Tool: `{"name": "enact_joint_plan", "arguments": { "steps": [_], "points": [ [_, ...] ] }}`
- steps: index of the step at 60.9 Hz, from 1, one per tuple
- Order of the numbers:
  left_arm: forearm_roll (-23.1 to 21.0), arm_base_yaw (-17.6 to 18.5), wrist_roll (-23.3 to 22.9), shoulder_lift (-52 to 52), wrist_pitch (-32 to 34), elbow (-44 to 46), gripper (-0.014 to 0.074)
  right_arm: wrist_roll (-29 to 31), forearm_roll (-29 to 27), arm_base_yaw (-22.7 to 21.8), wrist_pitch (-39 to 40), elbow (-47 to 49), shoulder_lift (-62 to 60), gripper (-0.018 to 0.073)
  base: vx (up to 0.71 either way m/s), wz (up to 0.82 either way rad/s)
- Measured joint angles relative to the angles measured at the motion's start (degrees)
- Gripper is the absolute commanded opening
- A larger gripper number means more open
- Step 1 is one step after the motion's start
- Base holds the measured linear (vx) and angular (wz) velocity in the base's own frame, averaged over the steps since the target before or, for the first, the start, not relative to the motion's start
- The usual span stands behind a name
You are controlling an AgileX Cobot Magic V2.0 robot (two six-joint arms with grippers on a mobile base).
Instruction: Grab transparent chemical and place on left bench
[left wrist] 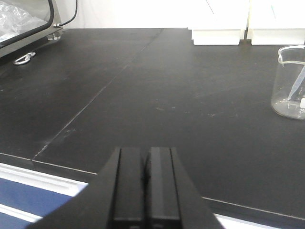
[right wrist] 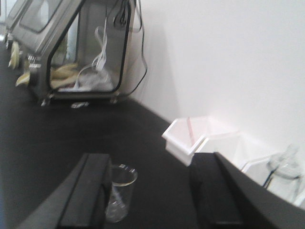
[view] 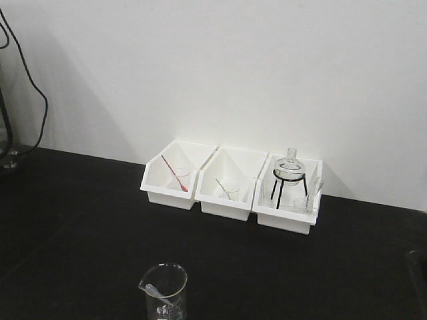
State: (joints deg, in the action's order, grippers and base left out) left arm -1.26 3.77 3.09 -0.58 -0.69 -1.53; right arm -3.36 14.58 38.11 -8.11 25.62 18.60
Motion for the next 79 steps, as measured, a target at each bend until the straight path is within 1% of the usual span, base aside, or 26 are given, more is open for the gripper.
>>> {"name": "enact_joint_plan", "arguments": {
  "steps": [2,6,9,13,19,25,29,36,79],
  "points": [
    [0.0,0.0,0.0,0.0,0.0,0.0,-0.0004,0.0,0.4,-0.8,-0.3,-0.5,-1.8,0.0276,0.0,0.0],
    [0.0,0.0,0.0,0.0,0.0,0.0,-0.0004,0.1,0.2,-4.6,-0.7,-2.0,-4.5,0.0207,0.0,0.0],
    [0.0,0.0,0.0,0.0,0.0,0.0,-0.0004,0.1,-1.0,-8.6,-0.9,-3.6,-6.5,0.0155,0.0,0.0],
    [0.0,0.0,0.0,0.0,0.0,0.0,-0.0004,0.1,-3.9,-15.0,-1.1,-6.4,-9.6,0.0084,0.0,0.0],
    [0.0,0.0,0.0,0.0,0.0,0.0,-0.0004,0.1,-6.3,-22.9,-1.1,-11.8,-13.9,-0.0008,0.0,0.0],
    [0.0,0.0,0.0,0.0,0.0,0.0,-0.0004,0.1,-7.0,-28.2,-1.1,-18.4,-18.1,-0.001,0.0,0.0],
    [0.0,0.0,0.0,0.0,0.0,0.0,-0.0004,0.1,-7.3,-30.2,-1.0,-22.5,-19.1,-0.0011,0.0,0.0],
    [0.0,0.0,0.0,0.0,0.0,0.0,-0.0004,0.1,-8.2,-31.0,-0.5,-27.2,-19.1,-0.0008,0.0,0.0],
    [0.0,0.0,0.0,0.0,0.0,0.0,-0.0004,0.1,-9.0,-31.0,-0.2,-27.4,-19.1,-0.0008,0.0,0.0]
  ]
}}
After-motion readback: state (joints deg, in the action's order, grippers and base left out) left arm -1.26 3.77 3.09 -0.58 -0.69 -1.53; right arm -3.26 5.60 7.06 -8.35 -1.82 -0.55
